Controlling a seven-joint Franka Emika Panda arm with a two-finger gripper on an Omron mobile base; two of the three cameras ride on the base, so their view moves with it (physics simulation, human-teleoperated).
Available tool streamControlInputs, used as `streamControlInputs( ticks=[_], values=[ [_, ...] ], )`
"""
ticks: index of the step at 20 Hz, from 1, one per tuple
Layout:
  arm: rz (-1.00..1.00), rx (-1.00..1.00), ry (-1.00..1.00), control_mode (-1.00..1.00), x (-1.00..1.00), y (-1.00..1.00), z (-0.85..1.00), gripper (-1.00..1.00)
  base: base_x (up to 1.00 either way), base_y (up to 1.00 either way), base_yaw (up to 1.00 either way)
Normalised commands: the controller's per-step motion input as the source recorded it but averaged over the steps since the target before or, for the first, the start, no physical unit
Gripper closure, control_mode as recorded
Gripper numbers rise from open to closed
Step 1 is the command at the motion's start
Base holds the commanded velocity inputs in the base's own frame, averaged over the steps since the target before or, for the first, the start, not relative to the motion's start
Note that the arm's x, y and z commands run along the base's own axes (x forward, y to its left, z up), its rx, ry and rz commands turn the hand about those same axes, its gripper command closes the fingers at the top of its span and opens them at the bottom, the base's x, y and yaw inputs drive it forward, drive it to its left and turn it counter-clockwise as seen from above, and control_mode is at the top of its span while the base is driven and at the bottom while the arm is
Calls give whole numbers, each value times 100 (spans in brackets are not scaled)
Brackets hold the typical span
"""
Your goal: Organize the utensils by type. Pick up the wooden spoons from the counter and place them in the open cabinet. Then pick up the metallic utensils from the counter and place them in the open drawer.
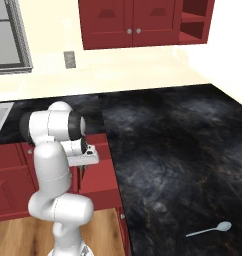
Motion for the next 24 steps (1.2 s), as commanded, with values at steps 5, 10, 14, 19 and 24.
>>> streamControlInputs(
  ticks=[5, 10, 14, 19, 24],
  values=[
    [0, 0, 1, -100, -19, 41, -17, 100, 0, 0, 0],
    [0, 0, 0, -100, -28, 56, -23, 100, 0, 0, 0],
    [0, 0, 0, -100, -28, 63, -21, 100, 0, 0, 0],
    [0, 0, 0, -100, -20, 59, -10, 100, 0, 0, 0],
    [0, 0, 0, -100, -2, 44, -1, 100, 0, 0, 0]
  ],
)
